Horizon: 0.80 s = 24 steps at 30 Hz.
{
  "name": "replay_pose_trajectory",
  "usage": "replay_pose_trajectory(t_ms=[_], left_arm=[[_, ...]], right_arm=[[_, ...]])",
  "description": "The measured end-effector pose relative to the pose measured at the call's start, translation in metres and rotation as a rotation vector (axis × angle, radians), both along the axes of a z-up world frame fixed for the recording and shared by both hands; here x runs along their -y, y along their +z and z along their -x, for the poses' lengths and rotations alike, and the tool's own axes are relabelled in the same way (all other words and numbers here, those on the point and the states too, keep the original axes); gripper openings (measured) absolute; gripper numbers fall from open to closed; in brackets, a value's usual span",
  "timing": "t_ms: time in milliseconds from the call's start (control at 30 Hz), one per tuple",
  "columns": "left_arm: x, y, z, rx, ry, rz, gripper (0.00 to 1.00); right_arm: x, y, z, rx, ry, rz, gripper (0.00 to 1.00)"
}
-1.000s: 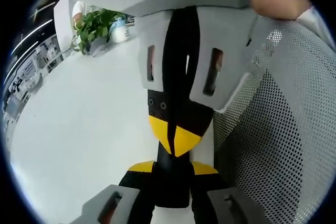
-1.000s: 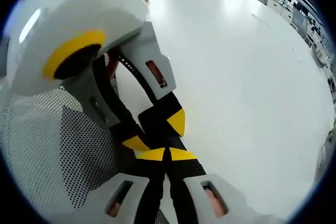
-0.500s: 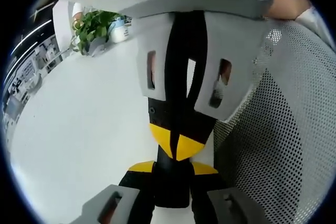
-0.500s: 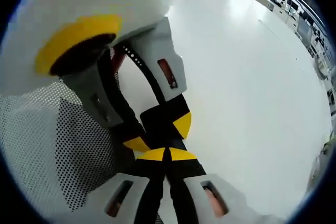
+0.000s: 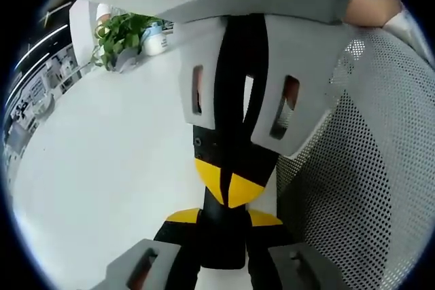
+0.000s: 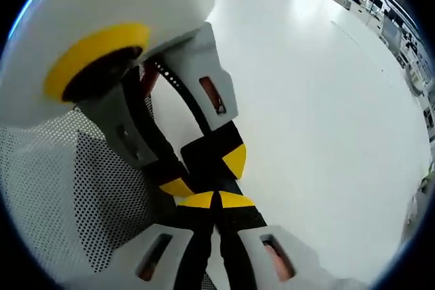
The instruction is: Press the specified remote control buttons in sequence, fully releasing each button before pressing the next.
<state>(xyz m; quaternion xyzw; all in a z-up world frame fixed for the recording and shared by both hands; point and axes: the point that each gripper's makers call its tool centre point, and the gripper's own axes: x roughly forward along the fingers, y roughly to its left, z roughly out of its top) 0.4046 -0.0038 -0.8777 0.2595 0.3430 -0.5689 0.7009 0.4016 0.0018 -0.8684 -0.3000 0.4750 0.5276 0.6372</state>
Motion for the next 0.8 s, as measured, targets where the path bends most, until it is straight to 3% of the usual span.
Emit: replay_pose_trajectory(t_ms=[600,800], left_arm=[[0.0001,-0.0002,0.0002,0.008,-0.011,-0.008,0.25],[0.0,0.0005,0.0004,0.007,-0.008,-0.005,0.25]], right_arm=[[-0.0007,-0.0009,0.002,0.037,0.029,0.012,0.0],[0.0003,-0.0002,0.0008,0.027,0.0,0.001,0.0]])
